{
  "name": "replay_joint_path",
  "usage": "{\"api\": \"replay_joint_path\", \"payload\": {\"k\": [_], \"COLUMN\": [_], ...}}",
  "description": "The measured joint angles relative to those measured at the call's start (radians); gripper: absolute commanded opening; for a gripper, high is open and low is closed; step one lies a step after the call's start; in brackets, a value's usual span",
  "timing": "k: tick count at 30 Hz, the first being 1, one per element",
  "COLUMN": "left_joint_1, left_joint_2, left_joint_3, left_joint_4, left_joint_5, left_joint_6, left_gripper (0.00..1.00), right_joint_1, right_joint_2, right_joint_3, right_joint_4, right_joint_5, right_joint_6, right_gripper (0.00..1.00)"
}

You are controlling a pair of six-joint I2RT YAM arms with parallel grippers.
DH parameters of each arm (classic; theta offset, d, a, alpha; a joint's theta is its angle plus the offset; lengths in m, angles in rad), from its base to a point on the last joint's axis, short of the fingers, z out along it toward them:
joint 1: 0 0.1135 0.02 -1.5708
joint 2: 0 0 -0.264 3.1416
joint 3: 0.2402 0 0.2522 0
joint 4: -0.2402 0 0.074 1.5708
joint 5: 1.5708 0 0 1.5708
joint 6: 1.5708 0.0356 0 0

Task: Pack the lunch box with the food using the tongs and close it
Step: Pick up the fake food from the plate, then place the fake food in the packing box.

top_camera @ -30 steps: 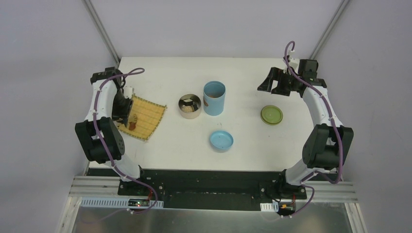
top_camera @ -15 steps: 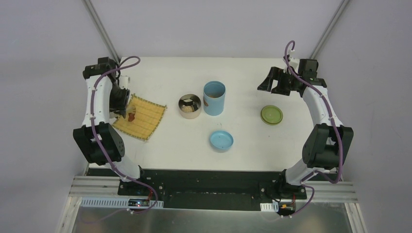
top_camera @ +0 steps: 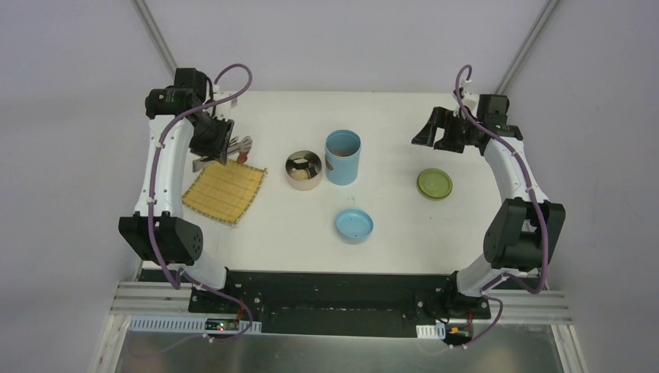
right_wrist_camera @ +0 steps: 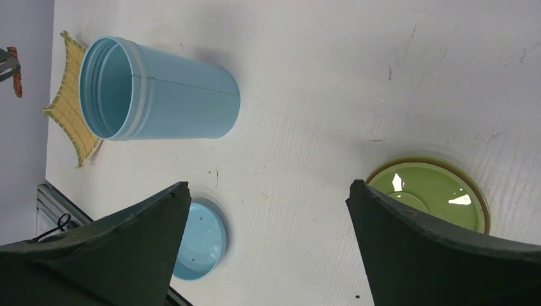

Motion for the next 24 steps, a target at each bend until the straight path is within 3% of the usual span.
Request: {"api": "replay_joint_path", "payload": {"k": [13,24], "left_joint_1": [-0.290,-0.443], "left_joint_2": [0.040,0.181], "left_joint_3": [0.194,0.350], "left_joint_4": [0.082,0.159], "left_joint_5": [0.180,0.206], "left_joint_6": [-0.040,-0.080], "left_gripper": [0.32,0.32], "right_joint_1": [0.000,0.000], "right_joint_2": [0.000,0.000], "right_joint_3": [0.000,0.000], "right_joint_4": [0.000,0.001], "right_joint_5": [0.000,0.000], "right_joint_6": [0.000,0.000], "right_gripper": [0.98,0.98]}}
